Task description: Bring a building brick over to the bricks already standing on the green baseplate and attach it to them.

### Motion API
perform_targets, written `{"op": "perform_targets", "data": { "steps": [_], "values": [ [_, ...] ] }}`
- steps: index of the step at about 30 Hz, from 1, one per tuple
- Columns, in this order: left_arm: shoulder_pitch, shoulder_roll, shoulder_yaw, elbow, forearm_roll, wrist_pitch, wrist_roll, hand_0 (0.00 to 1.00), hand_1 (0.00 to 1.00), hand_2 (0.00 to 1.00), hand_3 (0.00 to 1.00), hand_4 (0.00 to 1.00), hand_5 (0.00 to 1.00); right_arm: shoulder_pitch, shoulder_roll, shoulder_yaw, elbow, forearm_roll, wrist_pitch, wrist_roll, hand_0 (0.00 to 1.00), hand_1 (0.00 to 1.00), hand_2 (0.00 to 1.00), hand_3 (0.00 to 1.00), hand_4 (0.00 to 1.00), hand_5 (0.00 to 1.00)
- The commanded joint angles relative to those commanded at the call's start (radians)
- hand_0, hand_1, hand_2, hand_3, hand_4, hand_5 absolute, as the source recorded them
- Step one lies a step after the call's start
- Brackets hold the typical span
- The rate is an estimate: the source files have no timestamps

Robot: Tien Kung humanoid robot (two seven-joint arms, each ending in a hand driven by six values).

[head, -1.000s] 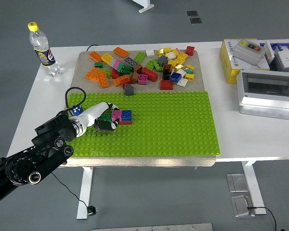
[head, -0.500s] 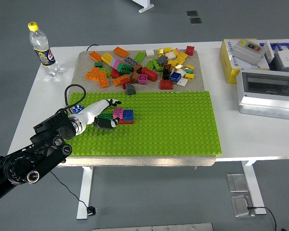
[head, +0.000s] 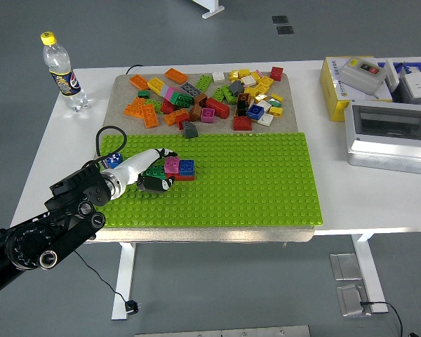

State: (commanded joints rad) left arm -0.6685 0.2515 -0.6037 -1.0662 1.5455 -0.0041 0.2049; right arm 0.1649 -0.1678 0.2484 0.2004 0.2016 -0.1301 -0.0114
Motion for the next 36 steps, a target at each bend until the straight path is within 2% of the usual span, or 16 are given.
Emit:
{"op": "perform_targets", "data": {
  "steps": [16, 33, 34, 36],
  "values": [
    [0.006, 0.011, -0.010, -0.032, 0.026, -0.008, 0.022, 0.998, 0.957, 0.959, 0.873, 0.584, 0.252, -0.002, -0.002, 0.004, -0.001, 0.001, 0.000, -0.001, 0.720, 0.725, 0.770, 0.737, 0.523, 0.692],
    [0.016, 0.040, -0.056, -0.099, 0.090, -0.005, 0.035, 0.998, 0.958, 0.959, 0.869, 0.589, 0.257, -0.006, -0.004, -0.002, -0.001, 0.007, 0.001, -0.001, 0.718, 0.725, 0.769, 0.736, 0.524, 0.692],
    [0.017, 0.043, -0.060, -0.106, 0.097, -0.005, 0.037, 0.998, 0.957, 0.958, 0.821, 0.599, 0.275, -0.007, -0.004, -0.002, -0.001, 0.008, 0.001, -0.001, 0.717, 0.721, 0.767, 0.736, 0.524, 0.692],
    [0.021, 0.051, -0.065, -0.124, 0.115, -0.007, 0.046, 0.998, 0.957, 0.958, 0.821, 0.599, 0.275, -0.008, -0.005, -0.001, -0.001, 0.008, 0.001, -0.001, 0.717, 0.721, 0.767, 0.736, 0.524, 0.692]
  ]
}}
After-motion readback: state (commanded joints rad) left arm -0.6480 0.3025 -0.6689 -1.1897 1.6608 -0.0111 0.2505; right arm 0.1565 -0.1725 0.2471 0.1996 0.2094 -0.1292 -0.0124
